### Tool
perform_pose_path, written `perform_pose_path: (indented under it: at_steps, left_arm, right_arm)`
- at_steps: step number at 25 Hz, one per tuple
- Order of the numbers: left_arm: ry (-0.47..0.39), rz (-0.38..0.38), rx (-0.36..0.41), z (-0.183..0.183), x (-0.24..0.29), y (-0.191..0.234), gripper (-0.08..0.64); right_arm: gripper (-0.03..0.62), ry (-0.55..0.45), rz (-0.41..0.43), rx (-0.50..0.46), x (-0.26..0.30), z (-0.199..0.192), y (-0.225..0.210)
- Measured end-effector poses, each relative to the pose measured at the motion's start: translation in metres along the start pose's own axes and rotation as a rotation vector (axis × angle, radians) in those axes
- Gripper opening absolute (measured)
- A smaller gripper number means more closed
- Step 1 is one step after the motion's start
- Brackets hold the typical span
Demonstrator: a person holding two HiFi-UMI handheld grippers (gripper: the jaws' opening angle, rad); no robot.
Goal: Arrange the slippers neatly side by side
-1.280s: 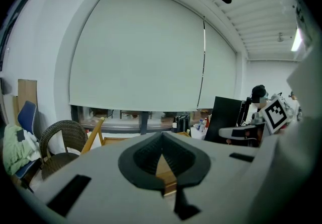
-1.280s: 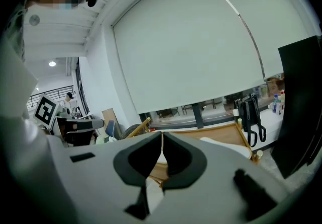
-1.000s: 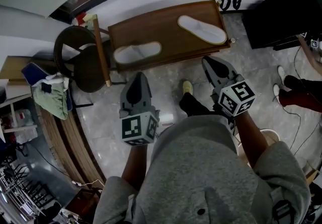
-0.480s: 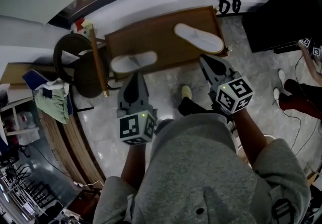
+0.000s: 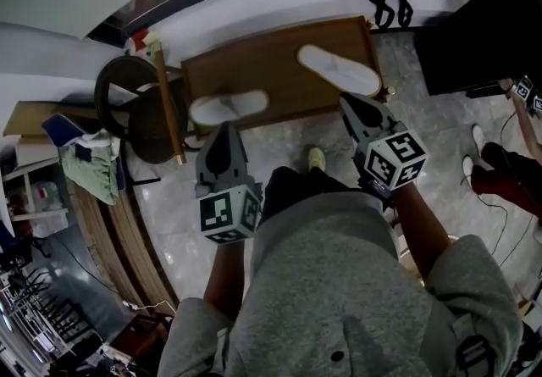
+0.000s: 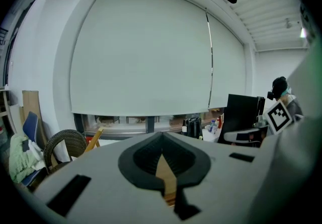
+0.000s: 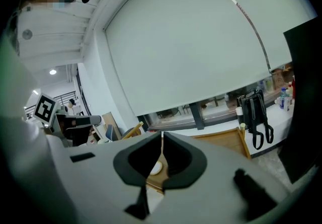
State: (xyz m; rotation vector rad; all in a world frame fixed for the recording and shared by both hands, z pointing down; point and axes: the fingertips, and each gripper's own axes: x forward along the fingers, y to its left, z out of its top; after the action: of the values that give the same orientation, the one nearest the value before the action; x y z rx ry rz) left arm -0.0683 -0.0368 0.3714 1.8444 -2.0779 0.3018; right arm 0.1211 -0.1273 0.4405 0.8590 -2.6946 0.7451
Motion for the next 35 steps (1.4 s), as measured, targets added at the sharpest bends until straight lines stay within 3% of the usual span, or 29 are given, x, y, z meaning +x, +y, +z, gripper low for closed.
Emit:
perform_pose_path:
  at_steps: [9, 17, 26, 35]
  left_arm:
    - [0.002, -0.021, 0.000, 0.005, 0.003, -0.001, 0.015]
    - [0.007, -0.065, -0.007, 0.009, 0.026, 0.013, 0.015]
    - [0.015, -0.107, -0.001, 0.020, 0.071, 0.037, 0.015]
    - [0.035, -0.162, 0.024, 0.026, 0.103, 0.048, 0.015]
  right_arm:
    - [0.031, 0.014, -0.039, 0.041, 0.003, -0.007, -0.004]
    - [0.031, 0.065, -0.138, 0.090, 0.022, -0.018, -0.022]
    - [0.031, 0.075, -0.244, 0.210, 0.051, -0.020, -0.058]
    - [0.035, 0.052, -0.471, 0.420, 0.063, -0.052, -0.107]
